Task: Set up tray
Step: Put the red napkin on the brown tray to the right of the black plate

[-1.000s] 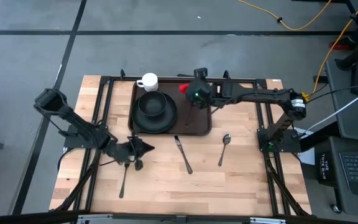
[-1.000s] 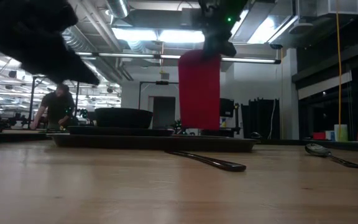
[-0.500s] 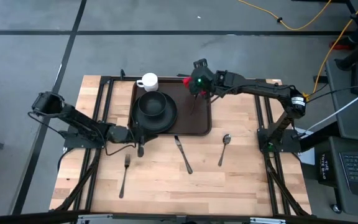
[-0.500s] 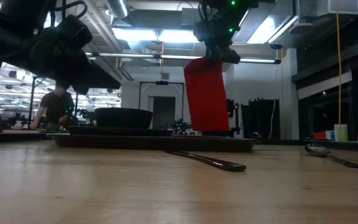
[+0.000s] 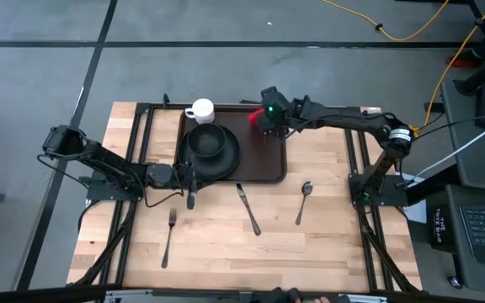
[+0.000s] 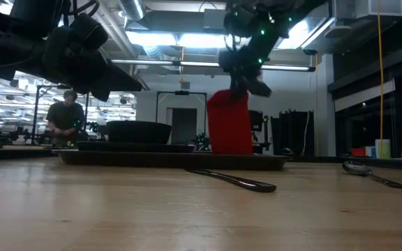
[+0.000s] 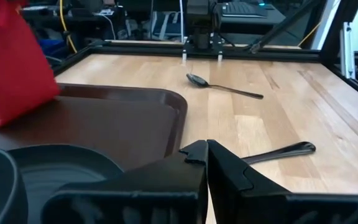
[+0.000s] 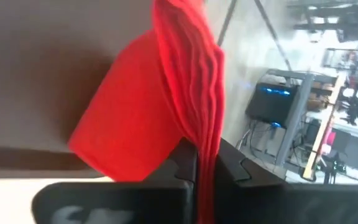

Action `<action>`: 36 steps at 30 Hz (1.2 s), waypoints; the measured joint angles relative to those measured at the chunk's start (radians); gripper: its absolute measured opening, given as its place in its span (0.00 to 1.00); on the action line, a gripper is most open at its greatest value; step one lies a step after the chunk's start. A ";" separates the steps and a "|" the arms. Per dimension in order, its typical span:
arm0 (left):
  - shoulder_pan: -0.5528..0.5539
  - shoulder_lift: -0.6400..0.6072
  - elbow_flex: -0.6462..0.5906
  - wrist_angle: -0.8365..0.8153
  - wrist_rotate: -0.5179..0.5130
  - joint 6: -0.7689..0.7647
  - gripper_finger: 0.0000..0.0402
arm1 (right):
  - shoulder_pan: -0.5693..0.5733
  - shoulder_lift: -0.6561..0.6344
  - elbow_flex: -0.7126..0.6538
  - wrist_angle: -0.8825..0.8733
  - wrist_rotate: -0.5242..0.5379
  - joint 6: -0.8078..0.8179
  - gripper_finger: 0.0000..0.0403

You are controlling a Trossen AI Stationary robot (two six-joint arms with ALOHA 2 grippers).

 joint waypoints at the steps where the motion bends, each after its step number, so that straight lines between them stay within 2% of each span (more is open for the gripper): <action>1: 0.002 0.000 0.000 0.000 0.000 -0.001 0.00 | 0.001 0.000 -0.016 0.003 0.000 -0.003 0.05; 10: 0.005 0.000 0.000 0.000 0.015 -0.016 0.01 | 0.035 0.000 -0.087 0.043 -0.017 0.023 0.05; 20: 0.005 0.000 0.000 0.002 0.015 -0.010 0.01 | 0.037 -0.002 -0.093 0.204 -0.003 -0.008 0.05; 25: 0.004 0.000 0.000 0.002 0.015 -0.025 0.00 | 0.040 -0.002 -0.093 0.178 -0.046 -0.052 0.05; 32: 0.004 0.000 0.000 0.003 0.015 -0.030 0.00 | 0.044 -0.002 -0.093 0.128 -0.040 -0.053 0.05; 36: 0.004 0.000 0.000 0.003 0.015 -0.030 0.01 | 0.044 -0.002 -0.093 0.084 -0.045 0.011 0.05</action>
